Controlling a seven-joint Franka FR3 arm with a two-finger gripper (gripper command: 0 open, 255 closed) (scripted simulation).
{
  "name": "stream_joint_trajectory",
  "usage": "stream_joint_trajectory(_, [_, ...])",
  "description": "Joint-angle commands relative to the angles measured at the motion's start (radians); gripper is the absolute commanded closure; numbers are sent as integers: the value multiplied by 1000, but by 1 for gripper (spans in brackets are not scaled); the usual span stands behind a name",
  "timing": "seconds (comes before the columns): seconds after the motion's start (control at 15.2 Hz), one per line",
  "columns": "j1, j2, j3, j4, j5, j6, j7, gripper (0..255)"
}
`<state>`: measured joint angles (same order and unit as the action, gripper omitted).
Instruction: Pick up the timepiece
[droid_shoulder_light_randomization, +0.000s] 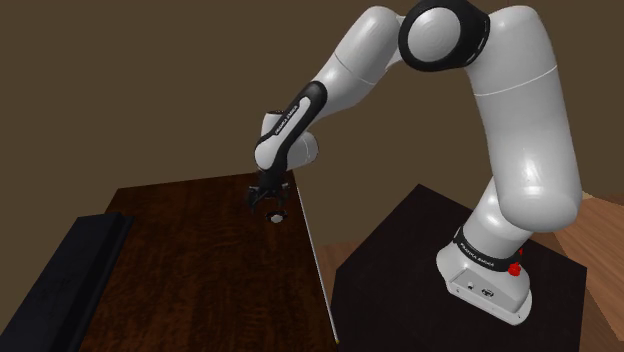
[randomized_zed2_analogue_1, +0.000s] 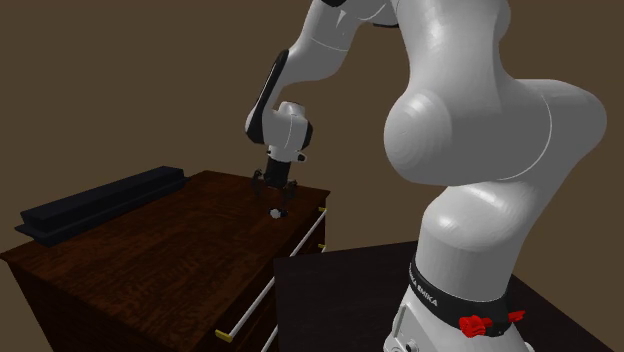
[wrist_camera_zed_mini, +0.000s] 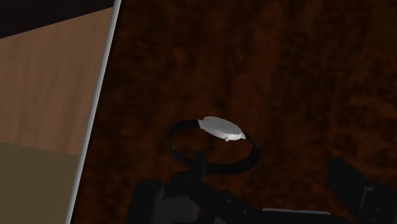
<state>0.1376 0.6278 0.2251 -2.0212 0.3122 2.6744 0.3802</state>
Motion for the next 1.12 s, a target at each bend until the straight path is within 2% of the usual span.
stream_joint_trajectory(0.0, [2,27,0,11,0,16,-4,0])
stream_joint_trajectory(0.13, [2,34,0,13,0,21,-6,0])
stream_joint_trajectory(0.2, [3,35,-1,15,-1,20,-5,255])
stream_joint_trajectory(0.79, [2,34,0,13,0,21,-6,255])
stream_joint_trajectory(1.06, [1,-16,-1,-2,-1,-13,5,255])
